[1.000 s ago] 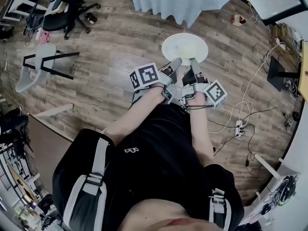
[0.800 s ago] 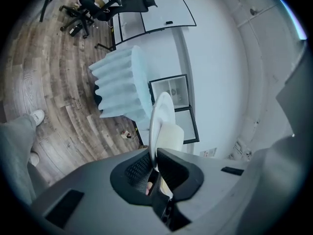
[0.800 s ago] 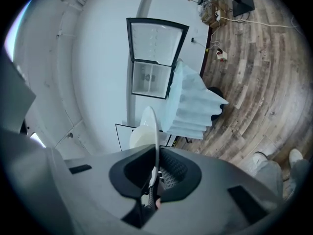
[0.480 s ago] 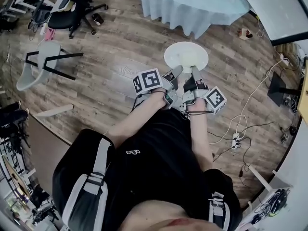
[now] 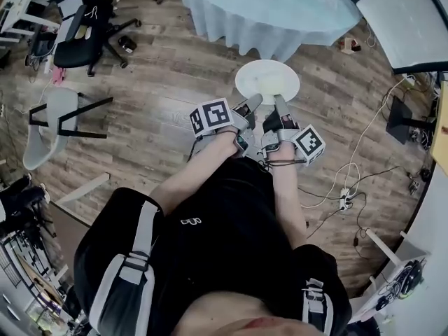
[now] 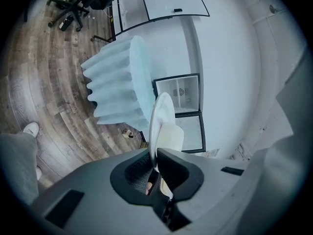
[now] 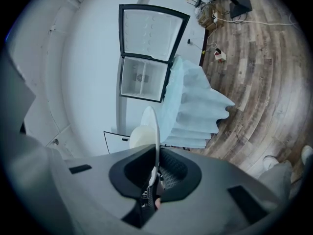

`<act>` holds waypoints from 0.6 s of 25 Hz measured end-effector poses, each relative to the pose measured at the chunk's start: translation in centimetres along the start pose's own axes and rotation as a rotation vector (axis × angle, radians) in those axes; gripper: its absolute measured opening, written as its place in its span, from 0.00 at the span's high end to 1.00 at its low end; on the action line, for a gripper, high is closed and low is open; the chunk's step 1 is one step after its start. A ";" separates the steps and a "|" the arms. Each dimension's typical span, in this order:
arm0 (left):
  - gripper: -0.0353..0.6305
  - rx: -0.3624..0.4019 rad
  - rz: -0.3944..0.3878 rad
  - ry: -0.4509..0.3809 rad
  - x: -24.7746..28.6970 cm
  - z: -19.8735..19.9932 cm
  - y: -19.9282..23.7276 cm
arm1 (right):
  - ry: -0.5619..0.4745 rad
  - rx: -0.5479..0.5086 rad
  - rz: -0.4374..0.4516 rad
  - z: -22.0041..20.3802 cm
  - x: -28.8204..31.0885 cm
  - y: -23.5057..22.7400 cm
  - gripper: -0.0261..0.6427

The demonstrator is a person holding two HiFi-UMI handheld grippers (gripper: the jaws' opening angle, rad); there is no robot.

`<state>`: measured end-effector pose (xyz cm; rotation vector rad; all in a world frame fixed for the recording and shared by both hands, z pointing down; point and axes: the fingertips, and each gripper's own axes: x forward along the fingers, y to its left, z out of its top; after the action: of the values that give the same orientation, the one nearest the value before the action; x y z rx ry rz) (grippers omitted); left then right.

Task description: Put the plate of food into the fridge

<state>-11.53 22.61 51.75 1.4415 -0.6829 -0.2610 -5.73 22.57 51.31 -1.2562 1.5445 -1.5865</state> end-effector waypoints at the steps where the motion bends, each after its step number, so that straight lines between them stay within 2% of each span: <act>1: 0.90 0.000 -0.001 0.012 0.3 0.5 -0.1 | -0.011 0.003 0.002 0.1 0.5 0.2 0.92; 6: 0.90 0.010 -0.024 0.059 2.2 3.1 -1.4 | -0.077 -0.017 0.002 1.7 2.8 1.7 0.92; 10: 0.90 0.018 -0.036 0.099 3.6 3.2 -2.5 | -0.112 -0.007 0.009 3.2 3.0 2.4 0.92; 15: 0.90 0.027 -0.027 0.097 6.6 4.0 -2.9 | -0.117 -0.002 0.006 6.0 4.3 1.6 0.92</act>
<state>-8.00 15.27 50.67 1.4808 -0.5899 -0.2021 -2.26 15.95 49.98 -1.3203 1.4762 -1.4811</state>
